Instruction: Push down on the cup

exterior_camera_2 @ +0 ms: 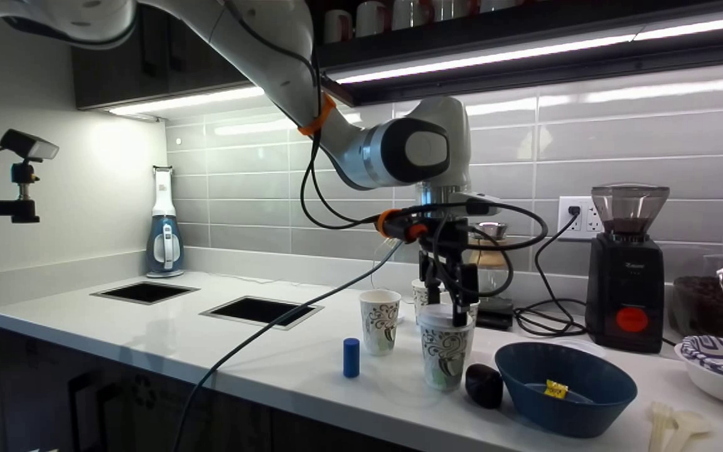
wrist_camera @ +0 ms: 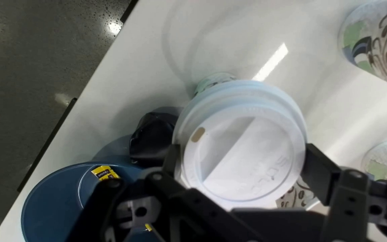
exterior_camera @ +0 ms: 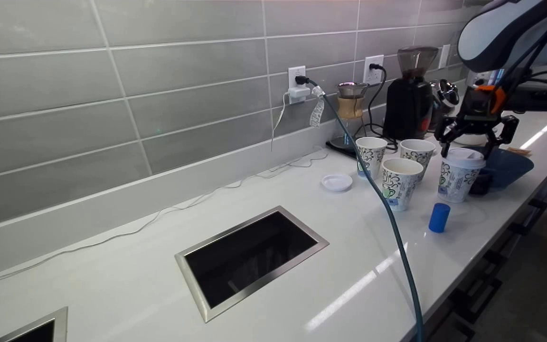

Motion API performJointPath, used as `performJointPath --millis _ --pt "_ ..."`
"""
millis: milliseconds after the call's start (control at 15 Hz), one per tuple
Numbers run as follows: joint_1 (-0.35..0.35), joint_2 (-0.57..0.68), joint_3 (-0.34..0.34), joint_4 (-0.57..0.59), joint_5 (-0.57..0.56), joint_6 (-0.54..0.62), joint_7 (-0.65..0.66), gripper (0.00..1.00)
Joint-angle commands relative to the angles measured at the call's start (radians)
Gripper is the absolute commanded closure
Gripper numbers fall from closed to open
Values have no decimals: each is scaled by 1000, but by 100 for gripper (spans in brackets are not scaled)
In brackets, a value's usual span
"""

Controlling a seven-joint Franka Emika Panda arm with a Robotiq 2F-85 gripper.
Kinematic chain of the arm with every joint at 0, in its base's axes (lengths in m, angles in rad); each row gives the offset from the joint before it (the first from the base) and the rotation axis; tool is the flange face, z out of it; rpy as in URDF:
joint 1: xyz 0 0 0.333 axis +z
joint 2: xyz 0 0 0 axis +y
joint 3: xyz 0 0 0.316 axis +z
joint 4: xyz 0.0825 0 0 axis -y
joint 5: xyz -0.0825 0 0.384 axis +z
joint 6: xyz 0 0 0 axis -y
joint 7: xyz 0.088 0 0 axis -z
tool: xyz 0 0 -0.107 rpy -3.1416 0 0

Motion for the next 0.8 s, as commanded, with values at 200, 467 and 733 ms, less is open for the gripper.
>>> performJointPath --millis 200,467,733 --pt "7 40 -6 23 1 -19 13 13" --pt "9 42 -6 24 -1 -19 14 15" --pt "10 48 -7 24 -5 -19 16 12"
